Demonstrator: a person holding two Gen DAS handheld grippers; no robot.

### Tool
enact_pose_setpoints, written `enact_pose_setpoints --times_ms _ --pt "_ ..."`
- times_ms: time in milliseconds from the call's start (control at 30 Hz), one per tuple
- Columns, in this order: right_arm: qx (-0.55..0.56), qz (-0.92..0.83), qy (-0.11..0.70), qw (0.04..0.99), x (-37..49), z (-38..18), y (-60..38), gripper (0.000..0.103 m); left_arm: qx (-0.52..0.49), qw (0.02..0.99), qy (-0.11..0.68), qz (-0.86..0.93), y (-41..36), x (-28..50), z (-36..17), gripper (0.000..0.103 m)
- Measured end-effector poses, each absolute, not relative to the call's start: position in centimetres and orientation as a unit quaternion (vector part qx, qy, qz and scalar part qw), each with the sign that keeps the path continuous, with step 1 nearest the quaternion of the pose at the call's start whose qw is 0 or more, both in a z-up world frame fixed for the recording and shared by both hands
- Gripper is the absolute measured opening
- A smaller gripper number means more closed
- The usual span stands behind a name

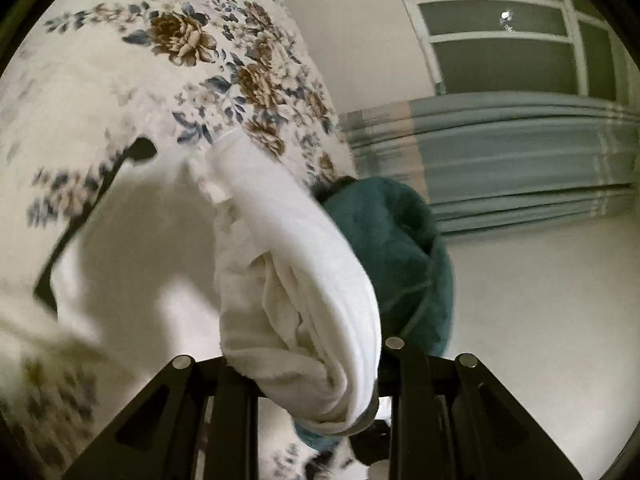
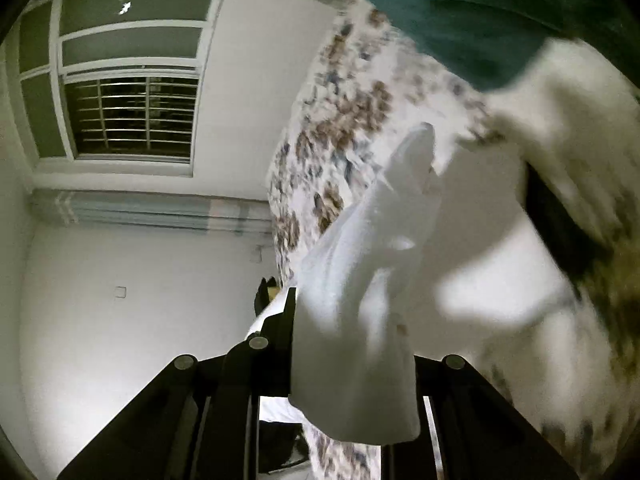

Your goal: Fold small clothes

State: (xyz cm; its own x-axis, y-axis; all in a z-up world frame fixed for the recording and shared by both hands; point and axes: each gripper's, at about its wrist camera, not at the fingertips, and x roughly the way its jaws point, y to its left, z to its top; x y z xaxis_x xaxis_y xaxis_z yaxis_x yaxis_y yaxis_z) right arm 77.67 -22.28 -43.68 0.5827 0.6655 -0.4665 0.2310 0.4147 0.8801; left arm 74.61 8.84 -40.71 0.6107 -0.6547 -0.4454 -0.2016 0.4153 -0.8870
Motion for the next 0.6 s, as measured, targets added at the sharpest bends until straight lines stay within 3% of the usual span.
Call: enact_pose_setpoints --times_ms 233,333,367,433,500,533,600 --pt "0.434 0.102 0.553 0.704 81.0 -56.4 -20.2 0.018 -0.452 0.705 0.538 -0.093 9.0 76.3 -54.1 0.024" --pt "0.397 0.102 0.576 0.707 80.1 -57.8 -20.5 0.027 -0.450 0.705 0.537 -0.106 9.1 75.0 -54.9 0.027" --pt "0.379 0.095 0.581 0.714 79.7 -57.6 -20.7 0.040 -0.443 0.710 0.538 -0.106 9.1 74.7 -54.7 0.031" --pt "0.342 0.078 0.585 0.731 78.9 -56.8 -20.9 0.052 -0.419 0.723 0.541 -0.092 9.3 73.9 -53.6 0.036" --pt "0.262 0.048 0.596 0.757 78.1 -55.4 -20.8 0.064 -0.371 0.747 0.547 -0.064 9.2 73.2 -52.2 0.045" --pt "0.224 0.036 0.598 0.768 77.6 -54.7 -20.6 0.065 -0.330 0.765 0.551 -0.044 8.9 72.9 -51.1 0.051" --pt "0.160 0.014 0.597 0.786 76.8 -53.3 -20.2 0.075 -0.260 0.788 0.558 -0.010 8.4 72.3 -49.3 0.084"
